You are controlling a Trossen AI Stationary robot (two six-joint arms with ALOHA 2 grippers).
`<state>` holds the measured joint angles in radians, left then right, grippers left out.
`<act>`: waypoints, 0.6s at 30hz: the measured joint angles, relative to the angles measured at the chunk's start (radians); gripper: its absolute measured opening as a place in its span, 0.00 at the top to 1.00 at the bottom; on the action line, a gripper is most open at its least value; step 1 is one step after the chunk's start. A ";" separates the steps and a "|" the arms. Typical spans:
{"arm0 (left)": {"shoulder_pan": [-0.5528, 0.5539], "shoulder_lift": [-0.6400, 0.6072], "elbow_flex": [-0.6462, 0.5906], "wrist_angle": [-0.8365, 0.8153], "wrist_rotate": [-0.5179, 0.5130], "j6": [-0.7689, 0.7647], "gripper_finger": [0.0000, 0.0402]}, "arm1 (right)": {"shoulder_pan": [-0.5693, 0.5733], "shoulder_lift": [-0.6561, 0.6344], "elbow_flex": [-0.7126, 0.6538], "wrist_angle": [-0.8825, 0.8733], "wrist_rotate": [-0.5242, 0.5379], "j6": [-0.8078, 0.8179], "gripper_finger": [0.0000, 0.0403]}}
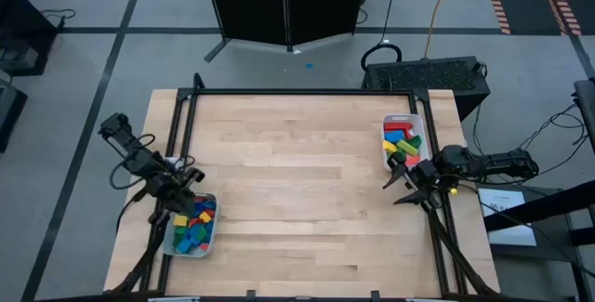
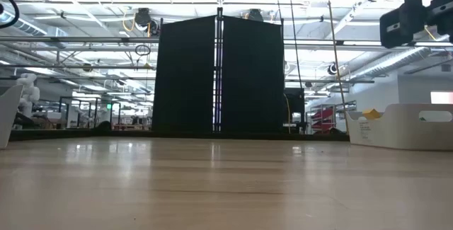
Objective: Sort blocks by size
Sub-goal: Return to Home Position
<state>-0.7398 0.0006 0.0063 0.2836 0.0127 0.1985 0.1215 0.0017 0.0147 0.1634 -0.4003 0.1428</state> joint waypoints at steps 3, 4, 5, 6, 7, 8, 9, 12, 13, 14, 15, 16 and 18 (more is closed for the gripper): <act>0.078 0.000 0.000 -0.012 -0.063 -0.013 1.00 | 0.000 0.000 -0.001 -0.020 0.001 0.023 0.43; 0.107 0.000 0.000 -0.025 -0.094 -0.028 1.00 | 0.000 0.000 -0.001 -0.017 0.000 0.020 0.43; 0.135 0.000 0.000 -0.035 -0.122 -0.035 1.00 | 0.000 0.000 -0.001 -0.017 -0.002 0.010 0.43; 0.162 0.000 0.000 -0.047 -0.135 -0.036 1.00 | 0.000 0.000 -0.001 -0.018 -0.009 -0.005 0.43; 0.187 0.000 0.000 -0.056 -0.137 -0.036 1.00 | 0.000 0.000 -0.001 -0.018 -0.018 -0.017 0.43; 0.212 0.000 0.000 -0.070 -0.137 -0.035 1.00 | 0.000 0.000 -0.001 -0.019 -0.022 -0.023 0.43; 0.236 0.000 0.000 -0.081 -0.137 -0.035 1.00 | 0.000 0.000 0.000 -0.024 -0.025 -0.025 0.43; 0.304 0.000 0.000 -0.091 -0.128 -0.035 1.00 | -0.001 0.000 0.000 -0.060 -0.024 -0.026 0.43; 0.329 0.000 0.000 -0.084 -0.125 -0.035 1.00 | -0.003 0.000 0.000 -0.063 -0.023 -0.031 0.43; 0.356 0.000 -0.001 -0.070 -0.125 -0.035 1.00 | -0.007 0.000 0.000 -0.061 -0.023 -0.032 0.43; 0.383 0.000 -0.001 -0.057 -0.122 -0.035 1.00 | -0.012 0.000 0.000 -0.058 -0.023 -0.032 0.43; 0.412 0.000 -0.001 -0.050 -0.114 -0.036 1.00 | -0.017 0.000 0.000 -0.058 -0.023 -0.032 0.43; 0.474 0.000 -0.001 -0.053 -0.066 -0.038 1.00 | -0.028 0.000 0.000 -0.066 -0.022 -0.039 0.43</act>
<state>-0.2655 0.0006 0.0055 0.2307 -0.0533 0.1607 0.0933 0.0017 0.0143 0.0972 -0.4223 0.1038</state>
